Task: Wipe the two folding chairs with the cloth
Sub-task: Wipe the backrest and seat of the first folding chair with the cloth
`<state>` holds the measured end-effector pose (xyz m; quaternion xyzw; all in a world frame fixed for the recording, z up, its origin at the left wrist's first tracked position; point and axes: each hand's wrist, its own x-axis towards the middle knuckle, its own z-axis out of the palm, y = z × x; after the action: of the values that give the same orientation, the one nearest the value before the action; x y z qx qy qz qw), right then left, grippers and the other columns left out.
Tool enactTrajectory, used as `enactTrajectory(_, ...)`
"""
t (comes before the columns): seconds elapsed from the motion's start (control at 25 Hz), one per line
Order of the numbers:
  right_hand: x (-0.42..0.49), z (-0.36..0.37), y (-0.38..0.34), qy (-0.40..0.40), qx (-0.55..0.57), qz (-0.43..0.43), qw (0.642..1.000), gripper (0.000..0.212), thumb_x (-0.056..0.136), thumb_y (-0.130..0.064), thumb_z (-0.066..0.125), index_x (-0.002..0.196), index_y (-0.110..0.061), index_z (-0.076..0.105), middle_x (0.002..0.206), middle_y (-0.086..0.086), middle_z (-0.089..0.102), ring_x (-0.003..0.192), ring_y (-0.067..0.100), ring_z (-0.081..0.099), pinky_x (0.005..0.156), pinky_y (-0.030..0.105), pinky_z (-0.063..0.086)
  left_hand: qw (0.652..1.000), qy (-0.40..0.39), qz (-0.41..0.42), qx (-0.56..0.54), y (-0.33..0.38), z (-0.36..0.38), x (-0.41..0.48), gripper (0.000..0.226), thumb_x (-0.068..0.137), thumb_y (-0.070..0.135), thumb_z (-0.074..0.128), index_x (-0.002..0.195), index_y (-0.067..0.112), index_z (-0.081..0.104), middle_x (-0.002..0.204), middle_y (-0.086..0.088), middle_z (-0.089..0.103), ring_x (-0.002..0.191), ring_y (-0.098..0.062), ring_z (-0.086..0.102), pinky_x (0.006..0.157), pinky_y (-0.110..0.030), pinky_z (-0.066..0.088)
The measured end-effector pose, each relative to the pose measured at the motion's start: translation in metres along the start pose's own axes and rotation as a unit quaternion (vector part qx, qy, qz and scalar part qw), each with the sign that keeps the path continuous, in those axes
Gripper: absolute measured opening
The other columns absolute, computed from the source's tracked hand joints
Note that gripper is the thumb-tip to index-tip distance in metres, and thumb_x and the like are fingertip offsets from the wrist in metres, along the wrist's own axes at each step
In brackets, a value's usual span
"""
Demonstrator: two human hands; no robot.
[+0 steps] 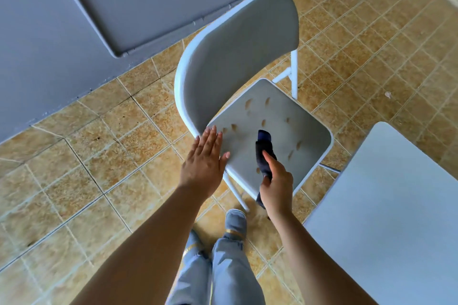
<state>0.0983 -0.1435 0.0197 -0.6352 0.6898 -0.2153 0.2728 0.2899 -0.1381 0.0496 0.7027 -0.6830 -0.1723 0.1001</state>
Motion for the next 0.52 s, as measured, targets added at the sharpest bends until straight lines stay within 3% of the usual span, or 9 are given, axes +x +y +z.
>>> enactTrajectory(0.24,0.035,-0.004,0.064,-0.025,-0.173,-0.062,0.983,0.069,0.078,0.01,0.055,0.138,-0.025,0.048,0.134,0.004,0.057,0.105,0.038,0.05,0.077,0.049,0.05,0.997,-0.051,-0.05,-0.009,0.02,0.079,-0.019,0.075,0.092,0.055,-0.004,0.152,0.012,0.008,0.16,-0.003,0.0,0.144,-0.012,-0.011,0.117,-0.028,-0.008)
enactTrajectory(0.4,0.06,0.038,0.096,-0.071,-0.277,-0.199,0.937,0.069,0.073,0.002,0.063,0.134,-0.028,0.052,0.13,0.003,0.059,0.105,0.036,0.054,0.069,0.047,0.051,0.993,-0.059,-0.092,-0.041,0.035,0.14,-0.008,0.071,0.092,0.055,0.0,0.153,0.017,0.0,0.16,0.001,-0.006,0.143,-0.007,-0.016,0.117,-0.025,-0.011)
enactTrajectory(0.52,0.033,0.063,0.131,-0.085,-0.327,-0.279,0.899,0.053,0.081,-0.014,0.051,0.131,-0.033,0.053,0.134,0.0,0.058,0.11,0.034,0.056,0.071,0.044,0.05,0.987,-0.032,-0.145,-0.07,0.049,0.181,0.007,0.072,0.092,0.054,-0.003,0.152,0.017,-0.001,0.161,0.001,-0.005,0.145,-0.007,-0.012,0.119,-0.026,-0.007)
